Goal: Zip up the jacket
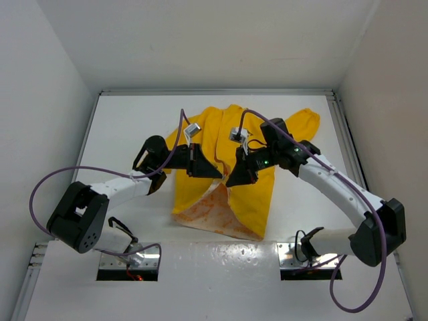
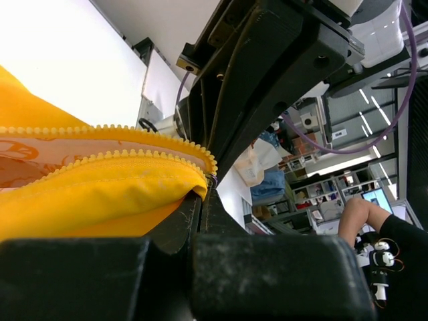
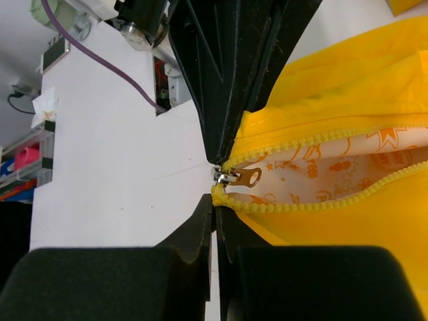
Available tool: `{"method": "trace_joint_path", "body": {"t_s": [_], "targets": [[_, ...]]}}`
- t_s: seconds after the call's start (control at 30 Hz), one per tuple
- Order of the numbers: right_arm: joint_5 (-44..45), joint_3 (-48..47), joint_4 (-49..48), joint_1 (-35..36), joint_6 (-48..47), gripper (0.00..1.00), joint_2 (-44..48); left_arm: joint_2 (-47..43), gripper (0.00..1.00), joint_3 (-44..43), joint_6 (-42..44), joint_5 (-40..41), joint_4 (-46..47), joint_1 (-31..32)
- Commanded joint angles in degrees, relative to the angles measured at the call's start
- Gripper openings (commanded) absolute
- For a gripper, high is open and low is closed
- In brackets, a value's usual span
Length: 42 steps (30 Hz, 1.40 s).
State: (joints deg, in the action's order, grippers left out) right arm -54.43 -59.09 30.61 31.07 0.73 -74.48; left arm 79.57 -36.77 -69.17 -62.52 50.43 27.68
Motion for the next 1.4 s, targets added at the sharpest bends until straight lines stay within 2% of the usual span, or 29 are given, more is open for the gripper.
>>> {"method": "trace_joint_path", "body": {"t_s": [0.0, 0.13, 0.2, 0.23, 0.27, 0.3, 0.33, 0.37, 0.43, 0.47, 0.5, 0.53, 0.57, 0.6, 0.67, 0.7, 0.73, 0.83, 0.87, 0.93, 0.97, 1.03, 1.07, 1.2, 1.23, 1.37], "targets": [[-2.69, -0.24, 7.62, 2.15, -3.54, 0.00, 1.18, -0.47, 0.00, -2.07, 3.15, 6.63, 3.63, -0.96], [-2.43, -0.06, 7.98, 1.89, -3.90, 0.01, 1.79, -1.61, 0.00, -1.46, 5.97, 5.92, 1.51, -0.96], [-0.15, 0.55, 6.49, 1.72, -1.80, 0.25, 2.31, -1.61, 0.00, -1.46, 5.97, 5.31, 1.51, -0.96], [0.20, 0.73, 5.78, 1.19, 2.13, 0.38, 2.49, -1.61, 0.00, -1.46, 5.97, 5.31, 1.51, -0.96], [-0.05, 1.69, 2.03, 0.66, 4.43, 0.57, 2.67, -1.61, 0.00, -0.94, 5.97, 5.30, 1.51, -0.96], [-0.93, 2.48, 0.17, -0.73, 6.89, 0.63, 3.37, -1.61, 0.00, -0.93, 6.49, 5.30, 1.51, -0.96], [-2.76, 4.40, -1.50, -2.23, 15.44, 0.71, 3.72, -1.61, 0.00, -0.41, 7.46, 4.70, 1.51, -0.96], [-3.04, 6.34, -5.35, -3.81, 18.05, 0.73, 4.25, -1.61, 0.00, -0.40, 9.03, 4.69, 0.29, -0.96], [-3.31, 8.71, -6.00, -6.62, 23.23, 0.74, 4.34, -1.61, 0.00, -2.41, 15.52, 3.11, -12.23, -0.96], [-3.05, 9.34, -5.83, -9.94, 25.70, 0.74, 4.43, -1.00, 0.00, -4.25, 22.51, 2.41, -17.16, -0.96], [-3.13, 9.95, -6.17, -10.06, 28.33, 0.74, 3.99, -1.00, 0.00, -4.27, 25.72, 1.88, -24.43, -0.96], [-3.05, 11.00, -6.53, -13.89, 29.58, 0.74, 3.90, -1.00, 0.00, -4.79, 28.97, 1.36, -28.51, -0.96], [-2.61, 11.10, -6.70, -15.06, 30.98, 0.73, 3.38, -1.00, 0.00, -5.58, 36.05, 1.35, -33.16, -0.96], [1.05, 11.28, -6.27, -16.03, 31.87, 0.73, 3.20, -1.00, 0.00, -6.20, 39.60, 1.35, -41.82, -0.96], [5.20, 9.71, -3.64, -17.53, 28.21, 0.73, 2.50, -1.00, 0.00, -8.21, 46.29, 1.35, -49.79, -0.44], [11.13, 7.61, 0.90, -17.45, 26.97, 0.73, 2.06, 0.48, 0.01, -8.75, 50.75, 1.96, -52.69, 0.26], [13.11, 6.63, 1.99, -16.92, 25.91, 0.71, 0.23, 1.37, 0.04, -9.54, 53.41, 2.66, -59.59, 0.27], [21.37, 3.72, 4.71, -15.34, 23.97, 0.68, -2.59, 4.00, 0.19, -10.95, 61.24, 5.55, -68.67, 0.79], [23.56, 1.98, 5.33, -14.73, 23.44, 0.65, -3.82, 4.54, 0.21, -11.56, 62.82, 6.61, -70.98, 1.32], [29.27, 1.09, 7.27, -13.41, 22.74, 0.58, -5.32, 4.54, 0.31, -11.57, 69.14, 7.32, -76.94, 1.84], [31.12, 0.39, 7.97, -12.45, 23.08, 0.51, -6.37, 5.06, 0.39, -11.57, 72.47, 7.33, -79.67, 2.63], [34.64, -0.06, 8.67, -11.12, 23.26, 0.43, -8.13, 5.07, 0.45, -12.53, 75.39, 4.28, -81.19, 2.64], [37.01, -0.06, 9.37, -9.29, 23.26, 0.35, -8.57, 3.59, 0.55, -13.05, 77.49, 2.86, -81.72, 2.64], [41.51, 0.56, 9.73, -7.60, 27.55, 0.16, -11.74, -3.25, 0.61, -14.28, 83.20, 3.63, -81.72, 1.42], [42.82, 0.64, 9.38, -7.43, 28.44, 0.14, -13.22, -5.11, 0.88, -14.29, 83.23, 5.11, -79.46, 0.63], [45.99, -0.50, 9.55, -5.32, 31.34, 0.07, -16.30, -11.54, 0.92, -14.82, 80.95, 14.25, -70.57, -2.89]]}}
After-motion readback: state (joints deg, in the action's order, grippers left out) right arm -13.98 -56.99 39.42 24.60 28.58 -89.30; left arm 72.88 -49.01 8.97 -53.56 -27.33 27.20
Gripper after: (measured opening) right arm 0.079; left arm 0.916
